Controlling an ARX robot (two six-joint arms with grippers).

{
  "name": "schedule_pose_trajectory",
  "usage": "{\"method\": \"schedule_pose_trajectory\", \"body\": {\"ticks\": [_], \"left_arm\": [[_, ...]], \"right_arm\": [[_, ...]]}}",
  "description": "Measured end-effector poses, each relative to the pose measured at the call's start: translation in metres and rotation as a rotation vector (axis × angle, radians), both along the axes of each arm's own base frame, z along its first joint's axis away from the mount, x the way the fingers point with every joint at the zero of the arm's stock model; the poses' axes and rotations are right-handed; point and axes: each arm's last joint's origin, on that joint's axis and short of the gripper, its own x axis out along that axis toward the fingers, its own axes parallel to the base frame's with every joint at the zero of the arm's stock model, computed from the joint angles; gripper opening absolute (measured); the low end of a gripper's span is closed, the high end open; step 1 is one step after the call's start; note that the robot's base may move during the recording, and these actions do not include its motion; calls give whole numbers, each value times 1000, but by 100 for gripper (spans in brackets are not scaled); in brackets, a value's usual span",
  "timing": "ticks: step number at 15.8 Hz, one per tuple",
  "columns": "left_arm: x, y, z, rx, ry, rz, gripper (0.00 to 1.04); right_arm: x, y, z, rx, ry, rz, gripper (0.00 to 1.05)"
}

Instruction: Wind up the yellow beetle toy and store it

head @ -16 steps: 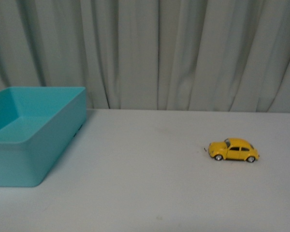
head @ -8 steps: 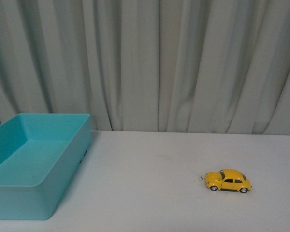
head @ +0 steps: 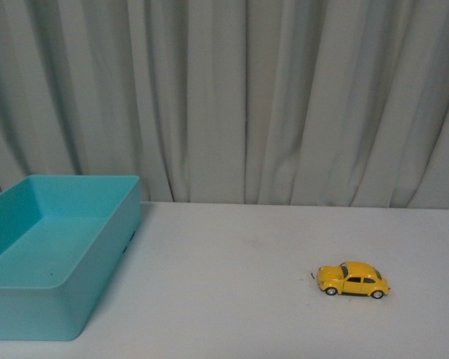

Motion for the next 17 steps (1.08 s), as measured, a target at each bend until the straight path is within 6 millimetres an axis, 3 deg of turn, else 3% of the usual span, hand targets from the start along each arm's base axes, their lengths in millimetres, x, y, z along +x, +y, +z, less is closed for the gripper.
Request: {"method": "schedule_pose_trajectory", "body": {"ticks": [17], "left_arm": [[0,0,0,0,0,0,98]], "right_arm": [[0,0,0,0,0,0,98]]}}
